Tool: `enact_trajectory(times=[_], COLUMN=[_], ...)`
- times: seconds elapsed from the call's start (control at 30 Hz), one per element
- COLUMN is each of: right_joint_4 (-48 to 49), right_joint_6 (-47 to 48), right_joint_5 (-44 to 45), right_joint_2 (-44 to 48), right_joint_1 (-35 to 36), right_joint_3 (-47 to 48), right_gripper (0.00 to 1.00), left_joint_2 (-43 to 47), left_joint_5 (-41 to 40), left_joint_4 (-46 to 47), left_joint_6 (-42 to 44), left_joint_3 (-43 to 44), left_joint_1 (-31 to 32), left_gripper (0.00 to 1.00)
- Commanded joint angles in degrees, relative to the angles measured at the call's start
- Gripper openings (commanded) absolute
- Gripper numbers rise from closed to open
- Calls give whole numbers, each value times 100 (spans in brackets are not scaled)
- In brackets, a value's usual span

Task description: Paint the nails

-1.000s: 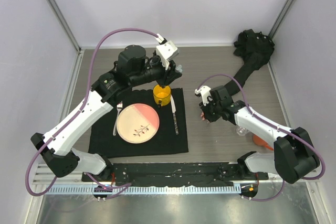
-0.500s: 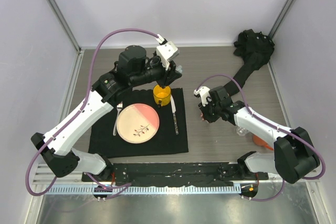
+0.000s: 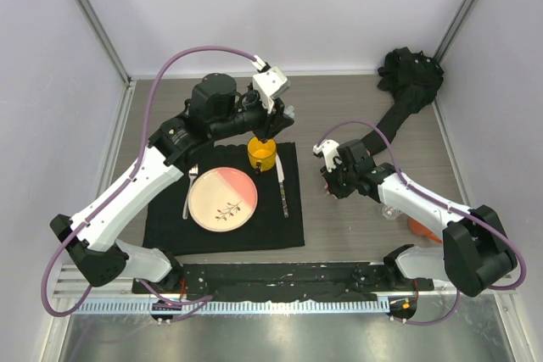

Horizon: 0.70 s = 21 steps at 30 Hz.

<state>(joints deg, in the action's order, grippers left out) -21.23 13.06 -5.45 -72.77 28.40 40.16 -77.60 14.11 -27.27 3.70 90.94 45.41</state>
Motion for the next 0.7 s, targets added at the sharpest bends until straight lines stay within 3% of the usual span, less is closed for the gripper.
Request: enact_trajectory(times=[0.0, 0.67], right_joint_4=[155, 278], right_joint_6=[-102, -146], right_joint_5=[211, 519], right_joint_2=[149, 9], right_joint_1=[25, -45], right_joint_3=[0, 79], right_gripper=[1, 1], left_joint_2=[175, 219], left_joint_5=[39, -5], left_joint_4=[239, 231], left_joint_6=[95, 157], left_joint_3=[21, -14], left_joint_1=[21, 21], left_gripper=[0, 0])
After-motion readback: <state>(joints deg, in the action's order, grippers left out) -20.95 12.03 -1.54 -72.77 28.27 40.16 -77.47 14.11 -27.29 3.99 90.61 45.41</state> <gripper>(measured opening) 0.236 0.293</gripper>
